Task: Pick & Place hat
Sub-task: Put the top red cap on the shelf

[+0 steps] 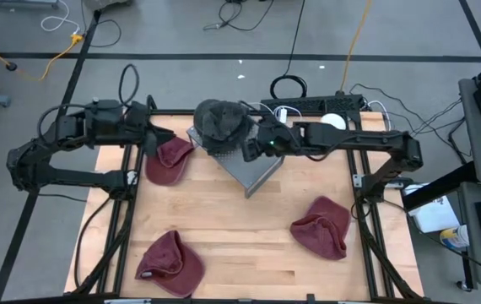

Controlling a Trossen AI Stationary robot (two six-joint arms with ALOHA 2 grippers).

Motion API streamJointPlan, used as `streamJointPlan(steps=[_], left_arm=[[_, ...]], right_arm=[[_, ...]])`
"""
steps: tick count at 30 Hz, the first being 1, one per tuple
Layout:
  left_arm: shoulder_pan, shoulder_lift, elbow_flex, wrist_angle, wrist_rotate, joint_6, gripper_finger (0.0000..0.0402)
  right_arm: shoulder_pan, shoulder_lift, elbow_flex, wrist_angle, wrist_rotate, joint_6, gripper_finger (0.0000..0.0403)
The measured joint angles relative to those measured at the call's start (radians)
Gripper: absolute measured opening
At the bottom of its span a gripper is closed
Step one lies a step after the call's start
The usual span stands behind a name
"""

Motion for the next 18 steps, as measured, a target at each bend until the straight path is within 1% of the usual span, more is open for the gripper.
streamJointPlan(steps=[4, 6, 8, 11, 14, 18], left_arm=[[0.0, 0.02, 0.0, -0.084, -0.038, 0.017, 0.0106], [0.0, 0.036, 0.0, -0.125, -0.043, 0.024, 0.0106], [-0.007, 0.065, 0.0, -0.153, -0.051, 0.042, 0.0106], [-0.033, 0.119, 0.0, -0.196, -0.089, 0.025, 0.0106], [-0.069, 0.181, 0.0, -0.254, -0.129, -0.044, 0.0106], [-0.104, 0.265, 0.0, -0.425, -0.144, -0.213, 0.0106]], right_arm=[[0.036, -0.041, -0.002, -0.07, 0.001, -0.067, 0.0215], [0.048, -0.057, 0.004, -0.042, 0.002, -0.103, 0.0213], [0.056, -0.077, 0.002, -0.061, -0.002, -0.143, 0.0213], [0.057, -0.095, 0.0, -0.051, -0.026, -0.205, 0.0215], [0.056, -0.126, 0.001, -0.05, -0.068, -0.266, 0.0217], [0.054, -0.16, 0.002, -0.053, -0.092, -0.362, 0.0214]])
